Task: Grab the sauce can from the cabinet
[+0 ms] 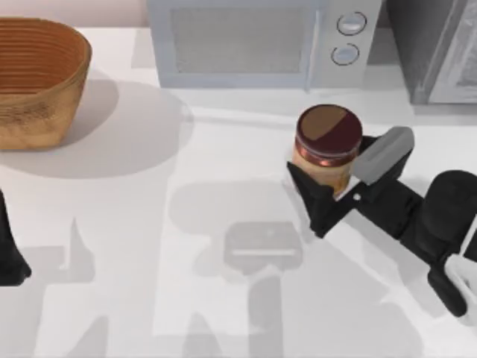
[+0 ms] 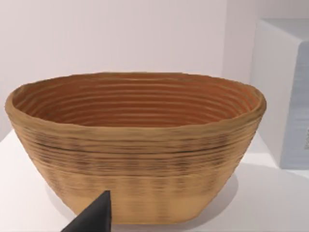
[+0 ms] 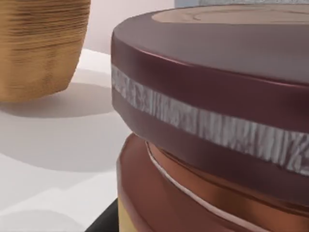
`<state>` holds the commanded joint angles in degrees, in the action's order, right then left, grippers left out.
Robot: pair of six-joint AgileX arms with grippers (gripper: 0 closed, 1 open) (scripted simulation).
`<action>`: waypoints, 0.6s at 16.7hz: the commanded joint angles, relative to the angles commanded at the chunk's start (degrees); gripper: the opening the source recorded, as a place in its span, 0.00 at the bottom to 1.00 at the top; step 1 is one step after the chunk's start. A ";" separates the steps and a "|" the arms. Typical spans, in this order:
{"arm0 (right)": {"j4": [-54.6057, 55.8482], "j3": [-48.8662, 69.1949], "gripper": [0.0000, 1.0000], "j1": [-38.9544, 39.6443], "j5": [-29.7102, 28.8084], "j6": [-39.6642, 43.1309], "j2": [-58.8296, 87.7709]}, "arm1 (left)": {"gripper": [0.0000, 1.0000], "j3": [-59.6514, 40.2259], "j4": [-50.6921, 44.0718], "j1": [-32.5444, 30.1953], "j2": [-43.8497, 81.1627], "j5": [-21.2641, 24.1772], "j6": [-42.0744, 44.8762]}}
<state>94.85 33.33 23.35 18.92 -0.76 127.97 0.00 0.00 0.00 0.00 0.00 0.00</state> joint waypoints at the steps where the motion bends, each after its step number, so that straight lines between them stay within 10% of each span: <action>1: 0.00 0.00 0.30 0.00 0.00 0.00 0.00 | 1.00 0.00 0.00 0.00 0.00 0.00 0.00; 10: 0.00 0.00 0.98 0.00 0.00 0.00 0.00 | 1.00 0.00 0.00 0.00 0.00 0.00 0.00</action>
<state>94.85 33.33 23.35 18.92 -0.76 127.97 0.00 0.00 0.00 0.00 0.00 0.00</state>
